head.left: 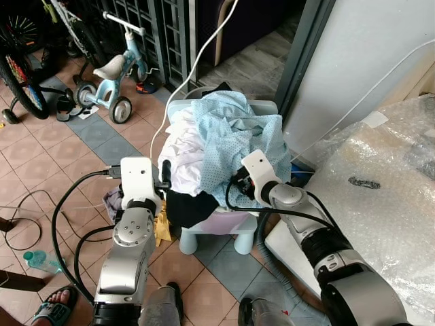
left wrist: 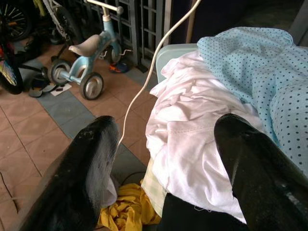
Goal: Clothes washing
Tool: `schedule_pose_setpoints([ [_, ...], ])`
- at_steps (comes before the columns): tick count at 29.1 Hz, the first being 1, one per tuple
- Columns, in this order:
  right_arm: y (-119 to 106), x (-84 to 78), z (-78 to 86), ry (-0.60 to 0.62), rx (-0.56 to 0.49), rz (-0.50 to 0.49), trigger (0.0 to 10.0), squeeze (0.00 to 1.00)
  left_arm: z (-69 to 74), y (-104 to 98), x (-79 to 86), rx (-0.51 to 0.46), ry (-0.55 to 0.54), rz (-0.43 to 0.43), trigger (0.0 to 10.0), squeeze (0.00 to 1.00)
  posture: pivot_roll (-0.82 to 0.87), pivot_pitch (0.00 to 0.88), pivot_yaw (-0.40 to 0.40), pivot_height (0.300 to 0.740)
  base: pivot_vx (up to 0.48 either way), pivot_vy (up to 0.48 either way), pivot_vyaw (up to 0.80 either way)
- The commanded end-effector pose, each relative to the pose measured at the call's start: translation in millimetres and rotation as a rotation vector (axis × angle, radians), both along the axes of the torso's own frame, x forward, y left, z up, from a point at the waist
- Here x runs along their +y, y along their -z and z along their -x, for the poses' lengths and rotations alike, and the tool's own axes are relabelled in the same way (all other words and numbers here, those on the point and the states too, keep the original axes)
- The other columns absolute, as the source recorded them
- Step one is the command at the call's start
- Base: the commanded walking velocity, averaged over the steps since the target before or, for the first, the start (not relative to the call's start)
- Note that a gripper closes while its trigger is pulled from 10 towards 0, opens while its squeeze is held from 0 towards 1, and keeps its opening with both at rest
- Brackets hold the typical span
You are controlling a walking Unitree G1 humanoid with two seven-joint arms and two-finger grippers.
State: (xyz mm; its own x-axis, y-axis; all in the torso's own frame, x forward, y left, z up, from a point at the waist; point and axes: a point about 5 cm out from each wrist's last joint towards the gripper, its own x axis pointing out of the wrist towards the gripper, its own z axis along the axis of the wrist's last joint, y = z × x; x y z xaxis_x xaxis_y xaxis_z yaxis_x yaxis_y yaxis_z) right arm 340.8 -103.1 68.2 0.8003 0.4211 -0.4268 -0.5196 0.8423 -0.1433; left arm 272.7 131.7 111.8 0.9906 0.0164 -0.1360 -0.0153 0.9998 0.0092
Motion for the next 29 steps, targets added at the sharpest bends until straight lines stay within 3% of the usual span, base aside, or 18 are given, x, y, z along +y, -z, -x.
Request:
schedule_pose_setpoints([
  [1, 1, -3.3, -1.1, 0.067, 0.019, -0.055, 0.0, 0.0, 1.7, 7, 0.1, 0.055, 0.018, 0.025, 10.0, 0.0, 0.07, 0.139, -0.012, 0.74, 0.0, 0.0, 0.0],
  [4, -1, -6.3, -2.7, 0.131, 0.007, -0.1, 0.0, 0.0, 5.6, 13, 5.1, 0.103, -0.001, 0.018, 10.0, 0.0, 0.07, 0.137, -0.009, 0.74, 0.0, 0.0, 0.0],
  [7, -2, -9.5, -3.4, 0.174, 0.001, -0.133, 0.0, 0.0, 14.2, 23, 16.9, 0.199, -0.083, 0.073, 10.0, 0.0, 0.06, 0.133, -0.004, 0.74, 0.0, 0.0, 0.0],
  [12, -3, -10.7, -4.2, 0.188, -0.004, -0.151, 0.0, 0.0, 22.8, 33, 28.0, 0.271, -0.104, 0.032, 10.0, 0.0, 0.06, 0.123, 0.003, 0.74, 0.0, 0.0, 0.0],
  [19, -11, -7.4, -7.7, 0.204, -0.024, -0.225, 0.0, 0.0, 20.2, 33, 29.0, 0.266, -0.089, -0.004, 10.0, 0.0, 0.08, 0.123, -0.004, 0.74, 0.0, 0.0, 0.0],
  [24, -26, 1.5, -11.9, 0.155, -0.047, -0.272, 0.0, 0.0, 8.7, 20, 23.4, 0.227, -0.029, -0.051, 10.0, 0.0, 0.07, 0.131, 0.02, 0.74, 0.0, 0.0, 0.0],
  [29, -42, -8.0, -13.1, 0.165, -0.128, -0.317, 0.0, 0.0, 10.0, 24, 26.7, 0.238, -0.03, -0.047, 10.0, 0.0, 0.06, 0.102, 0.024, 0.74, 0.0, 0.0, 0.0],
])
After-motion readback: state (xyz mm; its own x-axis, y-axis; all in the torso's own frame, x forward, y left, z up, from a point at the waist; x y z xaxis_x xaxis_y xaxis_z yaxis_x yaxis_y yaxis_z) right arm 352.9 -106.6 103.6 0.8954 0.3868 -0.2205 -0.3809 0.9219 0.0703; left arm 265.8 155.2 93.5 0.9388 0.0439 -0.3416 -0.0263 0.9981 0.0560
